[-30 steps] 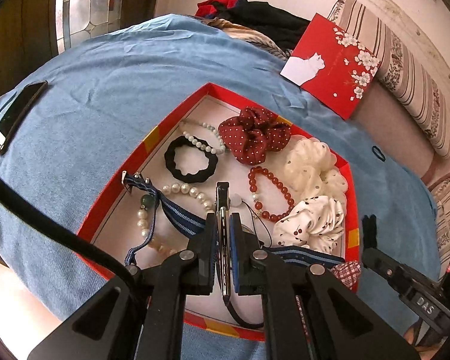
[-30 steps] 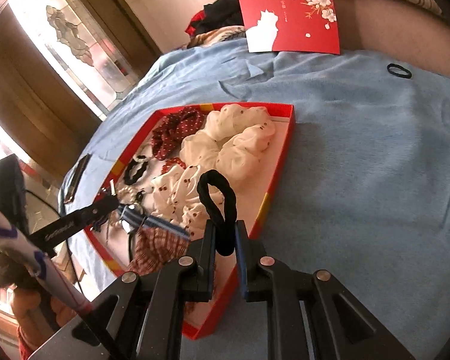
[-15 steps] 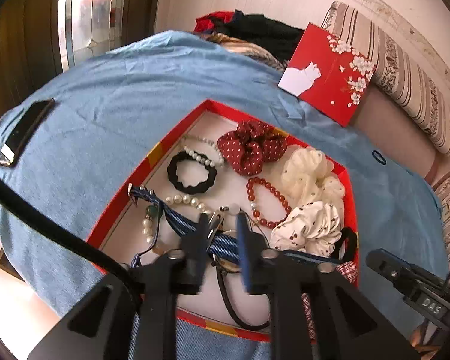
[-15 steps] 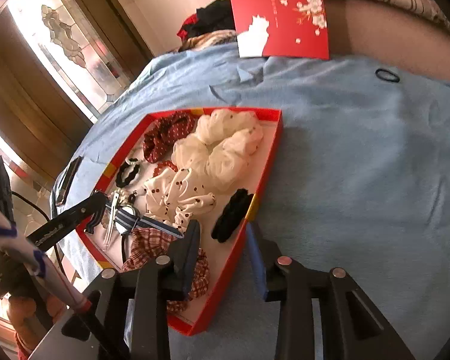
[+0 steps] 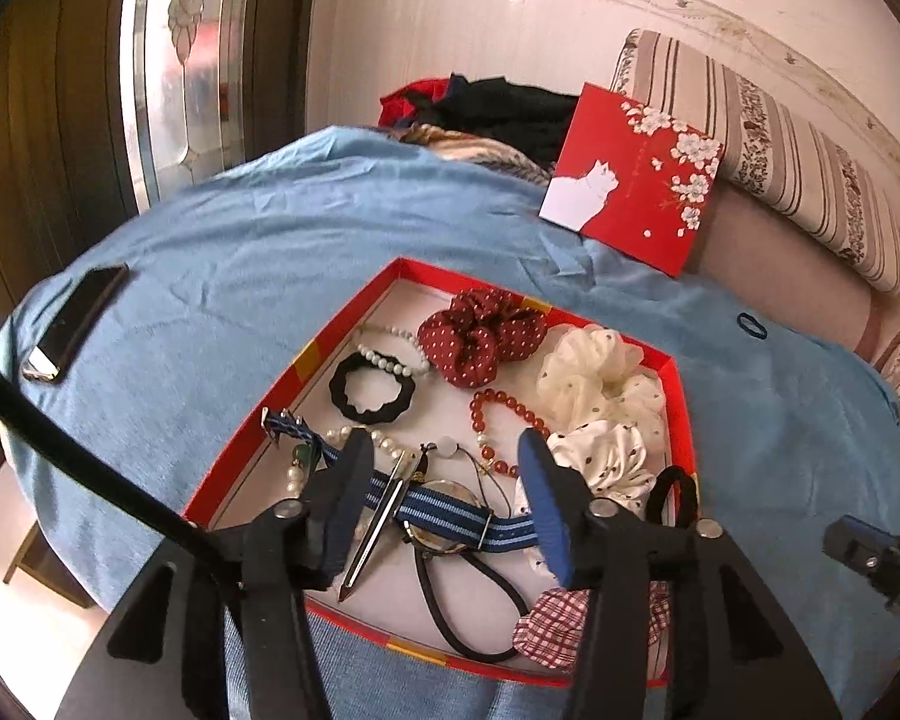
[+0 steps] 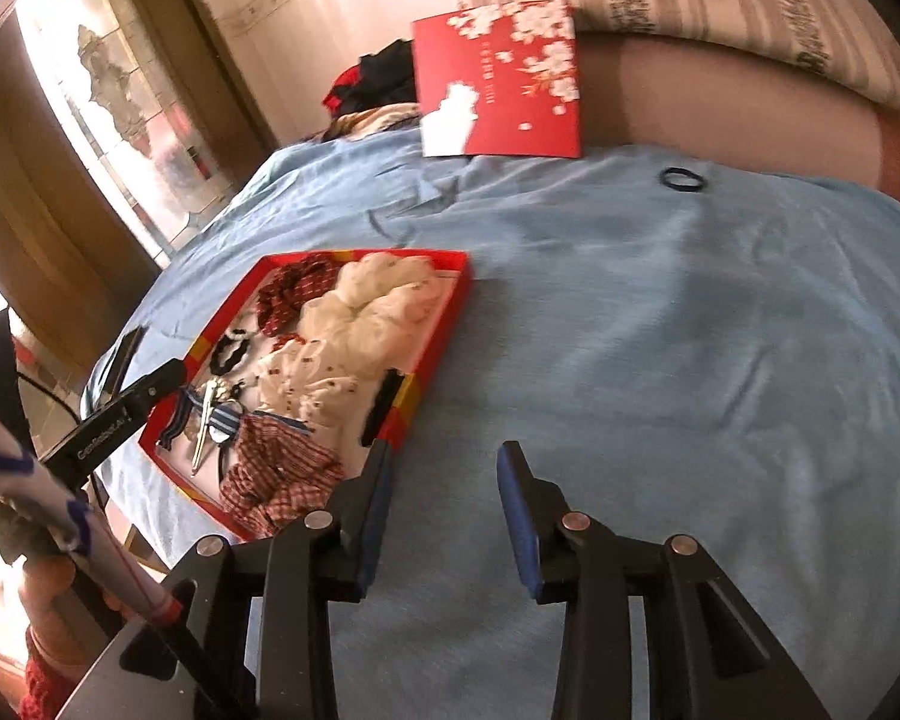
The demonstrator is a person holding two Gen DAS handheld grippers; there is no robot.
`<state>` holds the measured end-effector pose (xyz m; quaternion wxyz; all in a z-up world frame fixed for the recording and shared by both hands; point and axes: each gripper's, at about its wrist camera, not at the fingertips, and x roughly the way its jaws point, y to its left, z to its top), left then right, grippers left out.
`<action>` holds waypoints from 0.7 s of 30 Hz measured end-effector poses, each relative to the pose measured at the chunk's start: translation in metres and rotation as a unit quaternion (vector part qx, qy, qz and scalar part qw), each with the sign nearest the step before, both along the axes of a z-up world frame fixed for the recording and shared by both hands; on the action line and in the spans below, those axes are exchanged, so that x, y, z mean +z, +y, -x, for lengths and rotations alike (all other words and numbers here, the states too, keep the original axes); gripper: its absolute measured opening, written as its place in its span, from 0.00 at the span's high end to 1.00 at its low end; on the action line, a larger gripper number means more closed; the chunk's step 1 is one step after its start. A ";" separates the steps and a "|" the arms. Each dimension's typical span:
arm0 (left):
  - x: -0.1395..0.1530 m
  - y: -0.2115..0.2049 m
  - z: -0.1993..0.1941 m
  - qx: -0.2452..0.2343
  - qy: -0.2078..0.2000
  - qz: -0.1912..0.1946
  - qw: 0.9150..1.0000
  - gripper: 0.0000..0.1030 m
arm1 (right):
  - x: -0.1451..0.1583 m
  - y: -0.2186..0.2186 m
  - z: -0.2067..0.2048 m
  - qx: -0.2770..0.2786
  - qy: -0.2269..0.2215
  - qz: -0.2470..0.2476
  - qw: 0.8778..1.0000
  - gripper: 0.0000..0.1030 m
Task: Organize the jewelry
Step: 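Open the left tool to drop the silver hair clip into the box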
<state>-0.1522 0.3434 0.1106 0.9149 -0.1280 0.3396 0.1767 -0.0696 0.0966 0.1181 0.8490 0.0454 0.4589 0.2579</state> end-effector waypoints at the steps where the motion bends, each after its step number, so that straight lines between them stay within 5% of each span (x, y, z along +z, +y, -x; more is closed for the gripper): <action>1: 0.002 -0.003 0.001 0.003 -0.004 -0.007 1.000 0.46 | 0.001 -0.006 0.001 -0.006 0.000 0.001 1.000 0.61; 12: 0.029 -0.022 0.026 0.049 -0.082 -0.097 0.991 0.07 | 0.003 -0.017 0.019 -0.019 0.003 0.007 1.000 0.56; 21: 0.035 -0.017 0.032 0.074 -0.088 -0.110 0.987 0.03 | -0.002 0.000 0.030 -0.005 0.001 0.021 1.000 0.56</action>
